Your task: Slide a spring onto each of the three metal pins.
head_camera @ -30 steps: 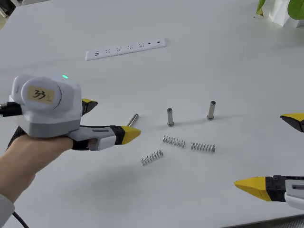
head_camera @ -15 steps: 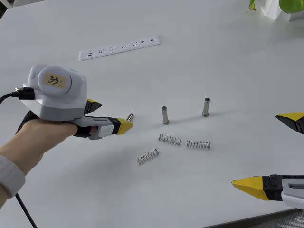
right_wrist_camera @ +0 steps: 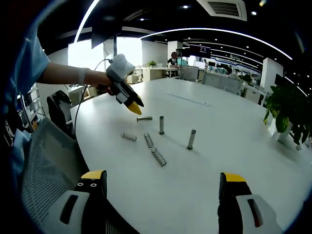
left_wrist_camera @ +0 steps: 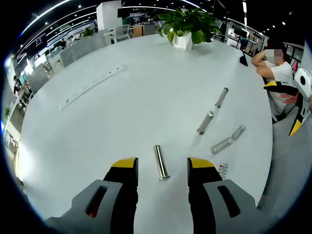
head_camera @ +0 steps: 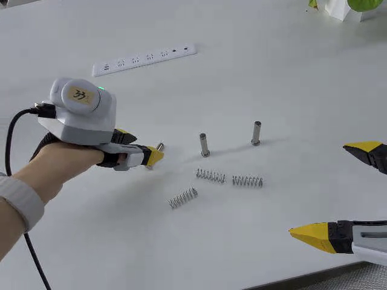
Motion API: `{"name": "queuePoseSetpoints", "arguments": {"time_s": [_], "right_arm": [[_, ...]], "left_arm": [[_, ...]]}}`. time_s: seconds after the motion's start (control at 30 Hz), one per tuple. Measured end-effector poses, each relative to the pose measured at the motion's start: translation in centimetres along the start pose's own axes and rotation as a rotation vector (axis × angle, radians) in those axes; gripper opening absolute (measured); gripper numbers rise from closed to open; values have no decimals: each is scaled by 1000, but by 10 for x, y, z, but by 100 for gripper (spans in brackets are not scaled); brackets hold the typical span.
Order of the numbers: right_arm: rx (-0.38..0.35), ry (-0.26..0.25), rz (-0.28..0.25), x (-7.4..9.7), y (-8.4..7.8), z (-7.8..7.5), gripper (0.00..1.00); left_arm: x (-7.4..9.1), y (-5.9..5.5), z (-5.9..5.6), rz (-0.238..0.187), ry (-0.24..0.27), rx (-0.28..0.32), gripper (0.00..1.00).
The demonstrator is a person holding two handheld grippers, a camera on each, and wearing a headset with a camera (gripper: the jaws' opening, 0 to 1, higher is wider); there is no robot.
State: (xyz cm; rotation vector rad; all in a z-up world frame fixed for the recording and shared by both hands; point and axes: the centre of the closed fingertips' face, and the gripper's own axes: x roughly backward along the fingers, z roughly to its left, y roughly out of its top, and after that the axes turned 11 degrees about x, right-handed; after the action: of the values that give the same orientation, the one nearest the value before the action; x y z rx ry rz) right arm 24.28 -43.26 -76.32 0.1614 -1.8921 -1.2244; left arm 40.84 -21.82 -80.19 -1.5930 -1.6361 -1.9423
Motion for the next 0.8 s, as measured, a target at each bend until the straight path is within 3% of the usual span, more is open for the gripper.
{"name": "queuePoseSetpoints", "arguments": {"time_s": [0.4, 0.8], "right_arm": [[-5, -5, 9, 1, -3, 0, 95], [-15, -10, 20, 3, -8, -3, 95]], "left_arm": [[-18, -3, 7, 47, 8, 32, 28], [-36, 3, 10, 71, 13, 50, 20]]}}
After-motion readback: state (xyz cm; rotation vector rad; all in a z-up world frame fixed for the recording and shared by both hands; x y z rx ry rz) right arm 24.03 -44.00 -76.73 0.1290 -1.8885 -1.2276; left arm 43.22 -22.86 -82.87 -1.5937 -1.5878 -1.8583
